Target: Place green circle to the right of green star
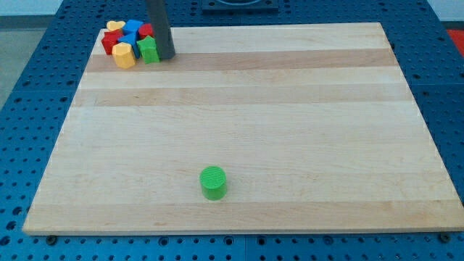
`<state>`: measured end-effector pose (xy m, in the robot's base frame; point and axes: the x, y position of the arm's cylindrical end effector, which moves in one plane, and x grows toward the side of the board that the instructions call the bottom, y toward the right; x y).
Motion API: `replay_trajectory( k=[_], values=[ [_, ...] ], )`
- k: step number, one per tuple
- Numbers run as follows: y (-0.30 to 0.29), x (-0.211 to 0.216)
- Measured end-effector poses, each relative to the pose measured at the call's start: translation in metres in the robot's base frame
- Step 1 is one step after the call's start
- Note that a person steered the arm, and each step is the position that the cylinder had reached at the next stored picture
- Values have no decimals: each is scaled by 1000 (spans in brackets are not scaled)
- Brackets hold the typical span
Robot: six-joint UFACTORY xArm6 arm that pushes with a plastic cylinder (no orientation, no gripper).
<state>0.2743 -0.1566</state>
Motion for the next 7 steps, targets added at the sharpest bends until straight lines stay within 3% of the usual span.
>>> replay_trajectory(
  k=[1, 2, 3, 5, 7],
  values=[
    [-7, 1],
    [33, 12],
    [113, 46],
    [271, 158],
    [271, 278]
  ],
)
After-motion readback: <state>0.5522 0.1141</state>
